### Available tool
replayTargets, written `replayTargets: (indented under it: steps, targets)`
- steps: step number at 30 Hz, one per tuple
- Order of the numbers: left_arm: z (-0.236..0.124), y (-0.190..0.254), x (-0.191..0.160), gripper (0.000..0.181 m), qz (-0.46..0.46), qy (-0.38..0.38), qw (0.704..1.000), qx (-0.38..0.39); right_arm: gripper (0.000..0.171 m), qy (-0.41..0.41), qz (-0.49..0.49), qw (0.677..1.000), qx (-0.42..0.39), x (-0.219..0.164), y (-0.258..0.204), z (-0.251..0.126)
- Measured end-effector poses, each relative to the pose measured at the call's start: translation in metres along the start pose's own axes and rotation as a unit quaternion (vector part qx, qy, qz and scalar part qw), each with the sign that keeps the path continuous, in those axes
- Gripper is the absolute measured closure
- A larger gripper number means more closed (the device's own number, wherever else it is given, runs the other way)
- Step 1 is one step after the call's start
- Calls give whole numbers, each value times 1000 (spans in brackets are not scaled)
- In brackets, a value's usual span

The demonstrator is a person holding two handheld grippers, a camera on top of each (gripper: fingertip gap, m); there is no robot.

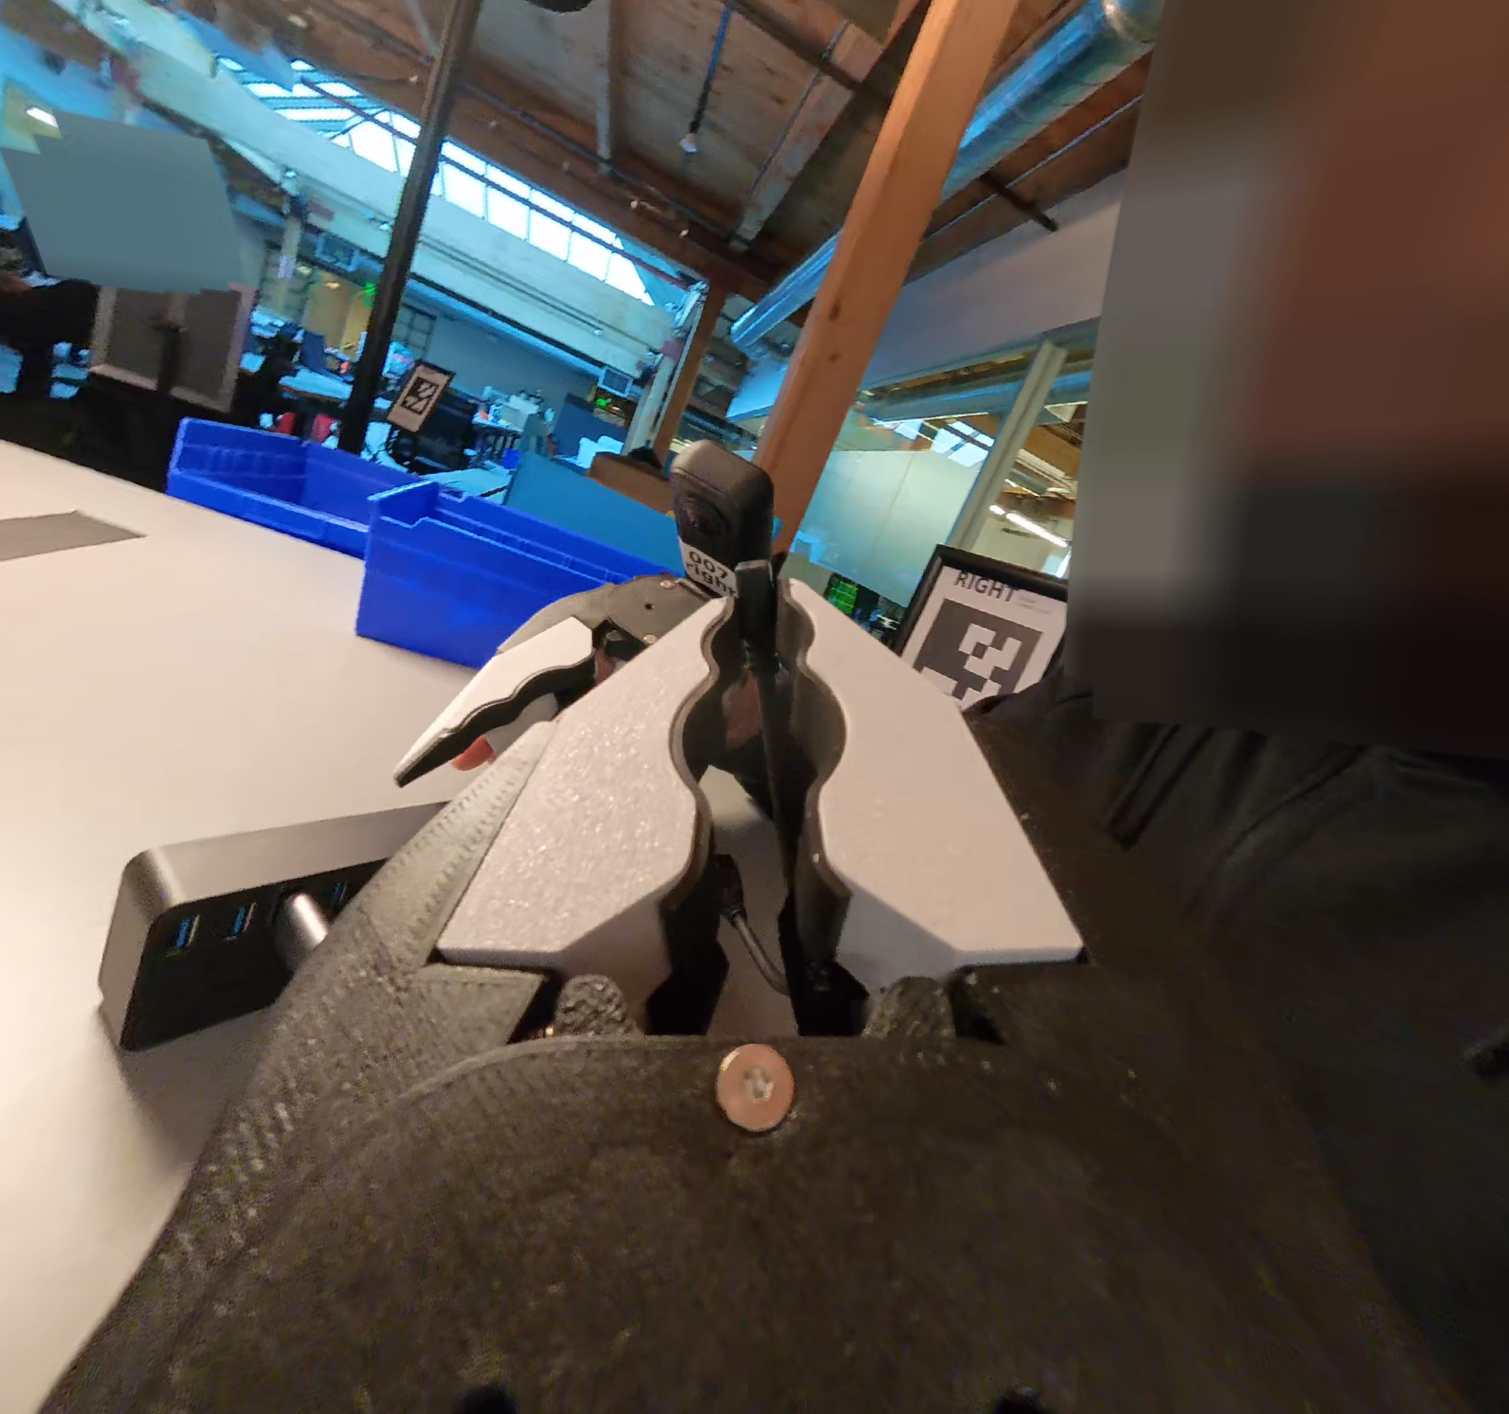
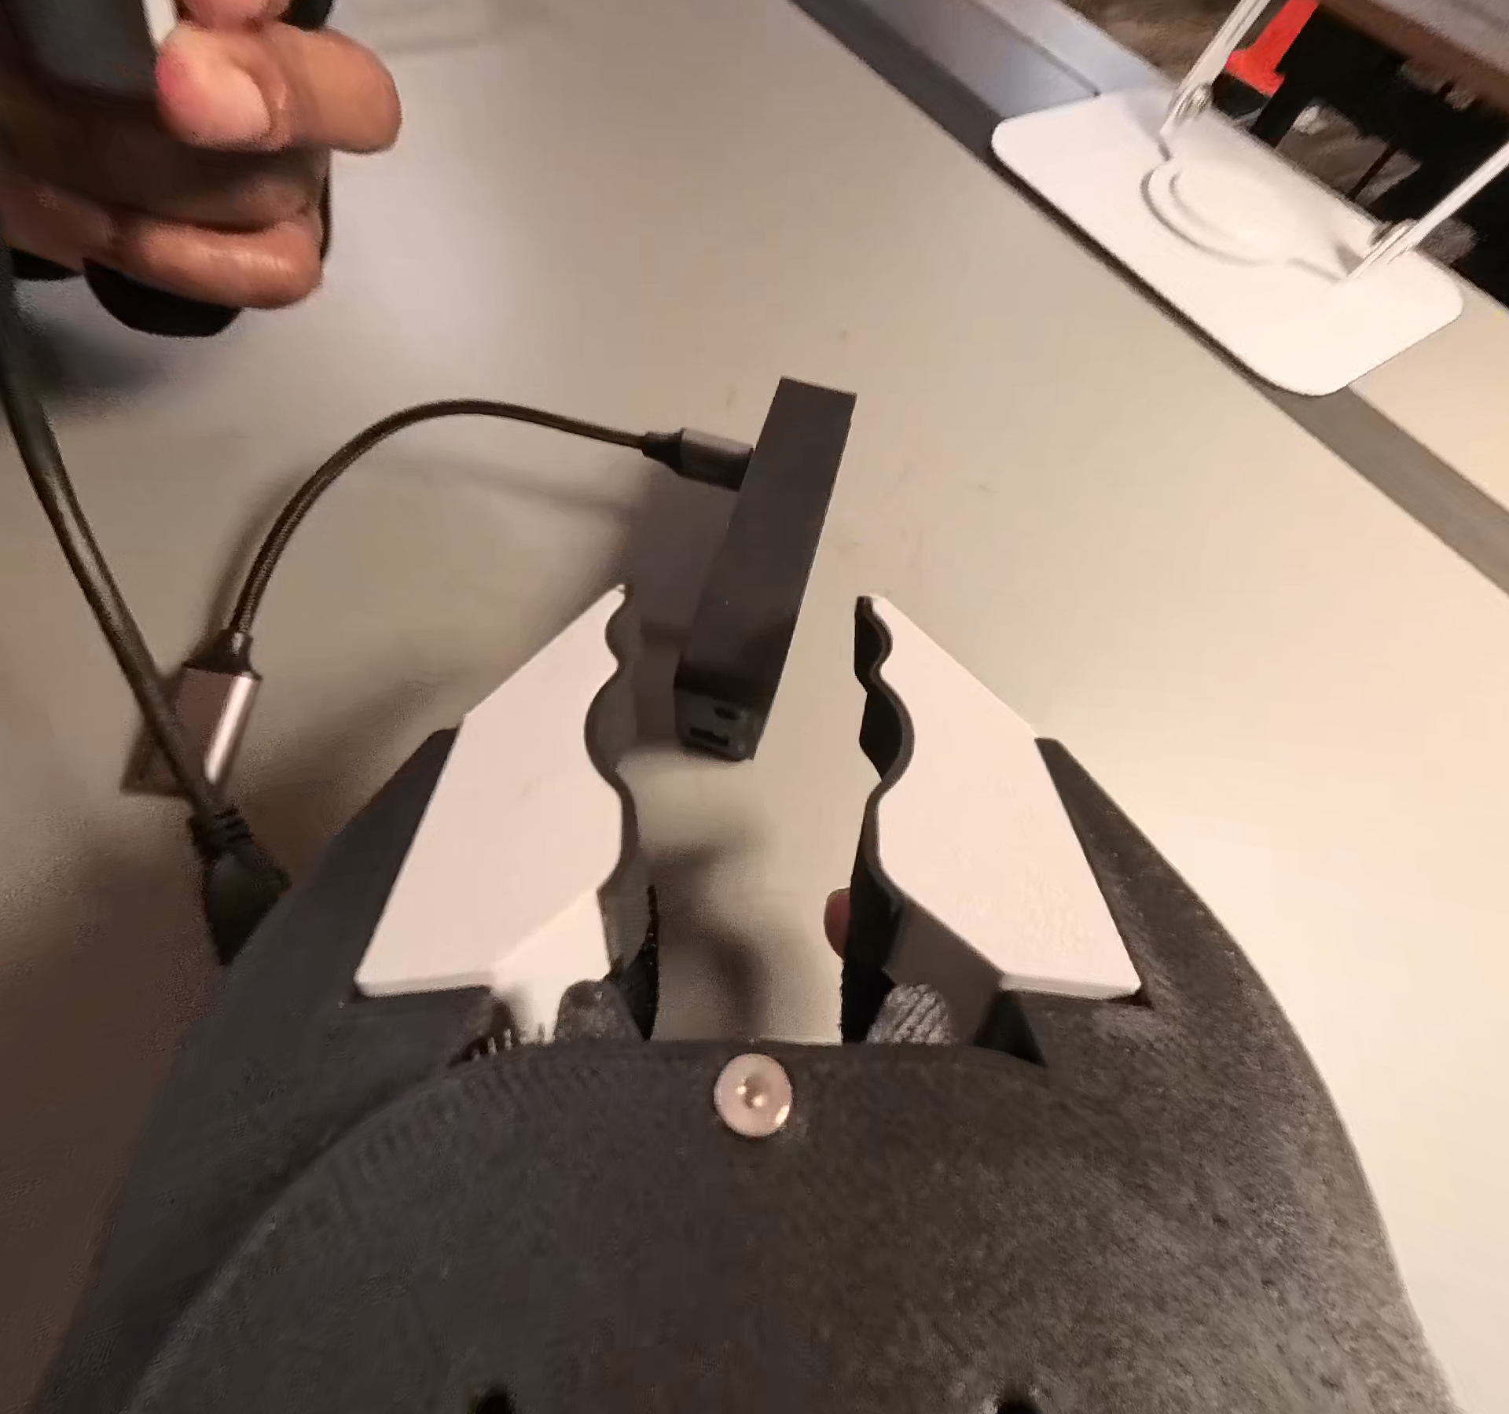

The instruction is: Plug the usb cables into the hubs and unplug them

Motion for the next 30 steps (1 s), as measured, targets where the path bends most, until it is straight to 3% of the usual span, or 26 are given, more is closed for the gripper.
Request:
replayTargets:
  steps: [11, 17, 22, 30]
  targets:
    - [-4, -27, -22, 171, -85, -34, 993, 80, 119, -58, -9, 998, -27, -23, 8, 11]
    - [-6, -31, -28, 171, -114, -36, 989, 88, 125, -80, -10, 996, -32, -33, 10, 18]
    - [-6, -33, -29, 170, -121, -34, 988, 92, 141, -73, -12, 996, -39, -33, 10, 21]
    - [-6, -31, -24, 171, -145, 1, 987, 73, 144, -48, 2, 998, -49, -25, 11, 21]
Point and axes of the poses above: each gripper's, where its closed fingertips meet, z out along the fingers, x out of its top, y = z × x across the jaws, the point moved 1 cm from there along -z, back along the fingers, and after that the axes turned 14 degrees about z, right-handed, at the moved point
